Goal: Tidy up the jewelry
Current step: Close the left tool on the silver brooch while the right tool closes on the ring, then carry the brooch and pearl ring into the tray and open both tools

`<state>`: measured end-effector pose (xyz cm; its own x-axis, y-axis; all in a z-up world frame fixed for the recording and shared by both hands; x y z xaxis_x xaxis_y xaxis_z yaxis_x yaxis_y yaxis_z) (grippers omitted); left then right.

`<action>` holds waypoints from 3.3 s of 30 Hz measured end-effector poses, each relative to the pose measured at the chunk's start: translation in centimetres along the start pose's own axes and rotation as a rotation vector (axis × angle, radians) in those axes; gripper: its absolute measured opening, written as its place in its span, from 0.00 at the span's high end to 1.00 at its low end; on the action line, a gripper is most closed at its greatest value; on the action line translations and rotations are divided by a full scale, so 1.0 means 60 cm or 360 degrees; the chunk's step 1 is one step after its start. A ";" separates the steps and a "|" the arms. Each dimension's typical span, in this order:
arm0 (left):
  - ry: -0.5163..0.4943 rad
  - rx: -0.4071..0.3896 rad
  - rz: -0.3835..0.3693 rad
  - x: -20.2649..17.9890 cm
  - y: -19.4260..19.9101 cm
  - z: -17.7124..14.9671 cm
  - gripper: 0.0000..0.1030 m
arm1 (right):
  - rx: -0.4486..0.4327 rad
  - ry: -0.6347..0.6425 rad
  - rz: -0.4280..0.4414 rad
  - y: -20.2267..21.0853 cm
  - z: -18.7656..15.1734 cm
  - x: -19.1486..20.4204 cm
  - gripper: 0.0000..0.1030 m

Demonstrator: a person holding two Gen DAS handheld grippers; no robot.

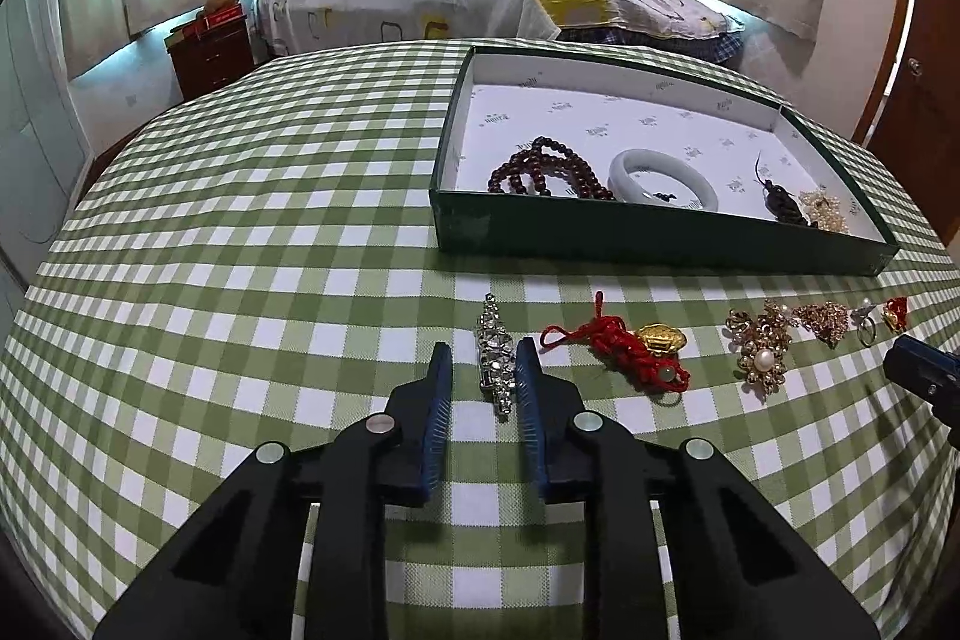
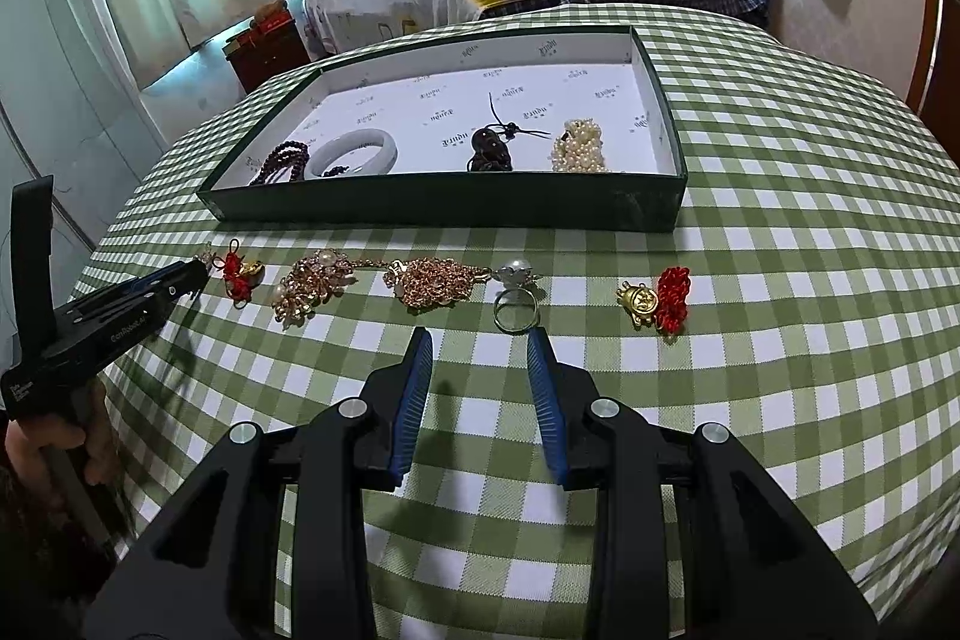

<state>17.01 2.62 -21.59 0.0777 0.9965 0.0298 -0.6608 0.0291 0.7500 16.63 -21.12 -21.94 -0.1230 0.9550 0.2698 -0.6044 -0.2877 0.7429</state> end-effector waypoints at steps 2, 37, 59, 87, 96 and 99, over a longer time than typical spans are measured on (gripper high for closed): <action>-0.0005 0.0003 0.0004 0.000 -0.001 0.003 0.78 | -0.0002 -0.0002 0.0000 -0.001 0.000 0.000 0.69; -0.0031 -0.0032 0.0004 0.006 -0.001 0.004 0.87 | -0.0032 0.0044 -0.0114 -0.047 0.036 -0.015 0.79; -0.0044 -0.0138 -0.0040 -0.014 0.057 0.028 0.87 | -0.0125 0.0038 -0.0067 0.013 0.045 -0.006 0.79; -0.0097 -0.0337 -0.0310 -0.159 0.028 0.255 0.87 | -0.0370 0.0091 -0.0040 0.020 0.252 0.000 0.79; -0.0108 -0.0158 -0.0313 -0.194 -0.073 0.244 0.87 | -0.0237 0.0069 -0.0062 -0.069 0.261 -0.036 0.79; -0.0114 -0.0096 -0.0302 -0.199 -0.099 0.234 0.87 | -0.0168 0.0057 -0.0075 -0.103 0.249 -0.049 0.79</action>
<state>30.48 -10.54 -17.15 0.2567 0.9646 -0.0596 -0.6727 0.2226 0.7056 32.53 -23.20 -18.17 -0.1190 0.9699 0.2126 -0.6893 -0.2348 0.6854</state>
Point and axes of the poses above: each gripper's, at about its wrist camera, not at the fingertips, and y roughly against the way its jaws point, x to its left, z to its top, the point moved 8 cm from there along -y, roughly the way its jaws point, and after that the axes turned 5 degrees about -y, right-handed, at the moved point
